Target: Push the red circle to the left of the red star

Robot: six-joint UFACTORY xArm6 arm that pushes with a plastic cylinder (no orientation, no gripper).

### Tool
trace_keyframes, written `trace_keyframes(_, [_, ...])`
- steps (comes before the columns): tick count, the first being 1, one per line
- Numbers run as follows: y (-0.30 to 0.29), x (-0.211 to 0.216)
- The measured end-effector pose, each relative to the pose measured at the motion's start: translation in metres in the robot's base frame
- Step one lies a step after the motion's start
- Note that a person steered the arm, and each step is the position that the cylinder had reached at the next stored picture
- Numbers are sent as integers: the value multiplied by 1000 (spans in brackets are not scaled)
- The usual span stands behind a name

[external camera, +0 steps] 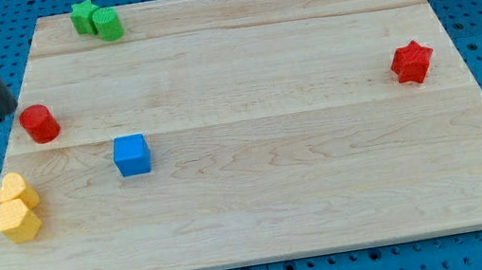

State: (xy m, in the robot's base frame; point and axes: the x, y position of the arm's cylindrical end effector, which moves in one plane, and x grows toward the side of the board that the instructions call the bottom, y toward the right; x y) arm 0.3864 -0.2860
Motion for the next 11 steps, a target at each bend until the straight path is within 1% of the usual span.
trace_keyframes(1, [40,55])
trace_keyframes(2, [58,58])
trace_keyframes(3, [106,49])
trace_keyframes(4, [199,34])
trace_keyframes(5, [289,34])
trace_keyframes(6, [352,45])
trace_keyframes(7, [364,72])
trace_keyframes(8, [382,82])
trace_keyframes(9, [420,60])
trace_keyframes(10, [436,44])
trace_keyframes(11, [406,56])
